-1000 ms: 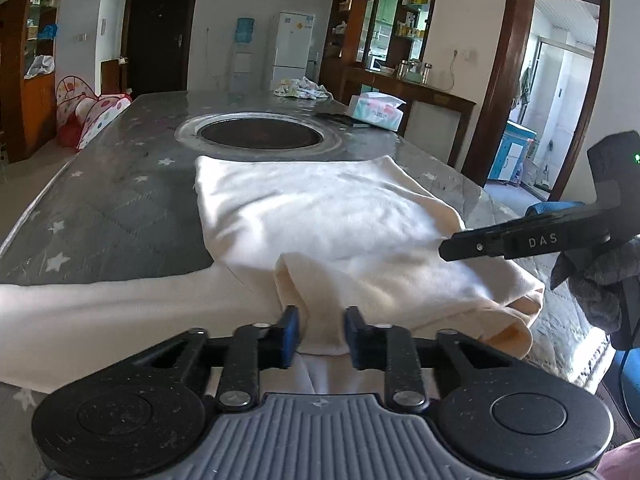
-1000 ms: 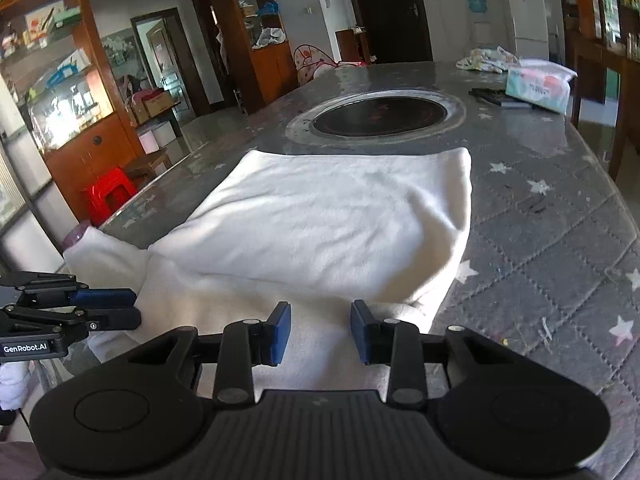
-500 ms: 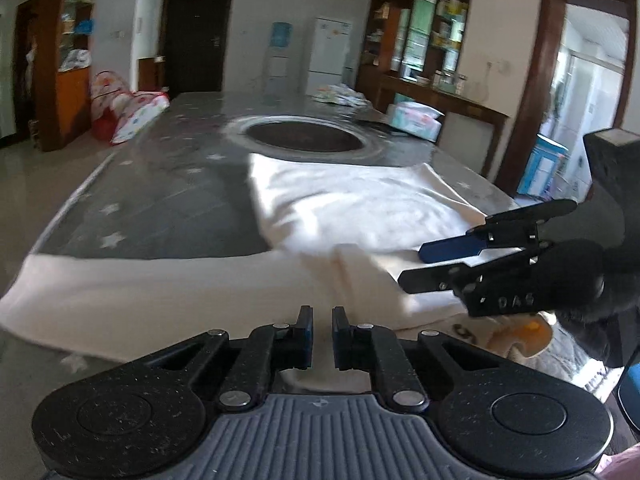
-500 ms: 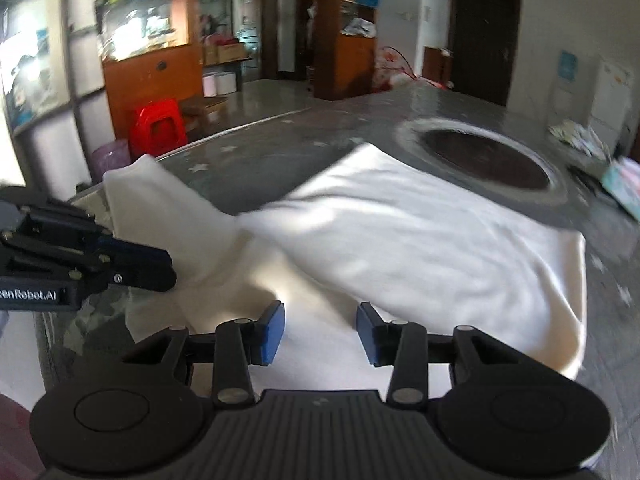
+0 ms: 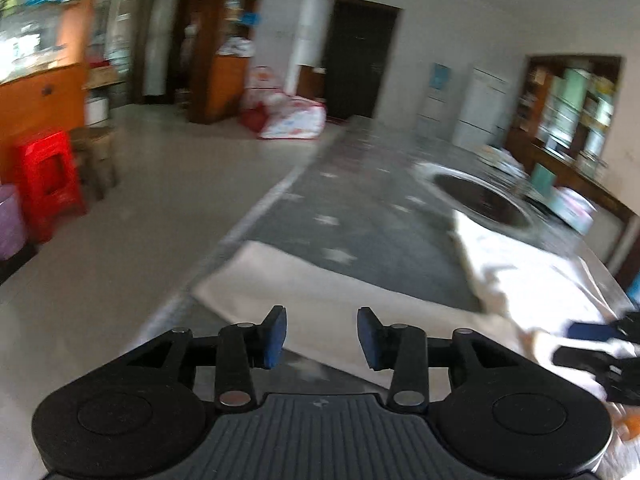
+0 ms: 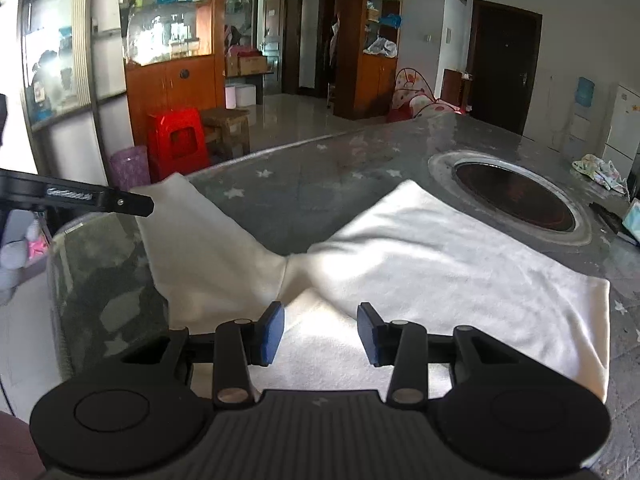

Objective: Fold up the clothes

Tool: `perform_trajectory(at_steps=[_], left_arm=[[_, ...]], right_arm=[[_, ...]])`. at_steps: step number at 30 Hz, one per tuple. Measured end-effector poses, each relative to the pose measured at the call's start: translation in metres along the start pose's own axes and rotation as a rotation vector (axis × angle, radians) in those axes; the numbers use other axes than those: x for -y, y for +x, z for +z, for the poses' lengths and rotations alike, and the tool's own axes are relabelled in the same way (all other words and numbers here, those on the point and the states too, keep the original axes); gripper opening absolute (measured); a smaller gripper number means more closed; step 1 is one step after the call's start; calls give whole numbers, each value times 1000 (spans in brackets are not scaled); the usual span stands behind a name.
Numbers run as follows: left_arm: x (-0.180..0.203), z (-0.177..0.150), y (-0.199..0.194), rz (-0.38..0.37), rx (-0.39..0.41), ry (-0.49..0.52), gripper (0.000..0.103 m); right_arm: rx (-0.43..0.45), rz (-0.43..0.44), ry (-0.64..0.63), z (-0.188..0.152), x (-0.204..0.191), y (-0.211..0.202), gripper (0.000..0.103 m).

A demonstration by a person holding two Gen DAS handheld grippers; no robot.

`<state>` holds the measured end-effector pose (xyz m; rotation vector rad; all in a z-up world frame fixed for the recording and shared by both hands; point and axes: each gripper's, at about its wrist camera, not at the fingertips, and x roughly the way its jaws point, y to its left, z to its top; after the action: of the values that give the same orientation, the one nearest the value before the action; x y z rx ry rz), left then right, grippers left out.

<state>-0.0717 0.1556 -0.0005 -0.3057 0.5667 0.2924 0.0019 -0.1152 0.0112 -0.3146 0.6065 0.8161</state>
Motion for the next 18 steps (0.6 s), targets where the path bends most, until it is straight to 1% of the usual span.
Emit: perform_trajectory(at_steps=[5,7,10,13,14,15,17,18], left_arm=[[-21,6,8,113,19,-63,50],[-26,7,12,142,22,-78,52],[-31,10,18,164,15,-77,52],[-32,10,24,171,11,-82,49],[-32,10,26,173,9,-84,39],[-32,10,27,174,8,-86,35],[-33,11,31,178,6,-91,20],[-33,11,31,170,2,-98,16]], right_arm=[[-36,22,-12,-5,-5,3,41],[-33,27,-6,-6,-5,1,41],[-14,28,1,-5,-5,-5,43],[6,25,3,-3,-6,-12,44],[12,25,4,-2,-6,-15,44],[19,25,5,-2,-6,-17,44],[35,22,13,-1,-5,-24,44],[42,21,19,-1,-4,-27,45]])
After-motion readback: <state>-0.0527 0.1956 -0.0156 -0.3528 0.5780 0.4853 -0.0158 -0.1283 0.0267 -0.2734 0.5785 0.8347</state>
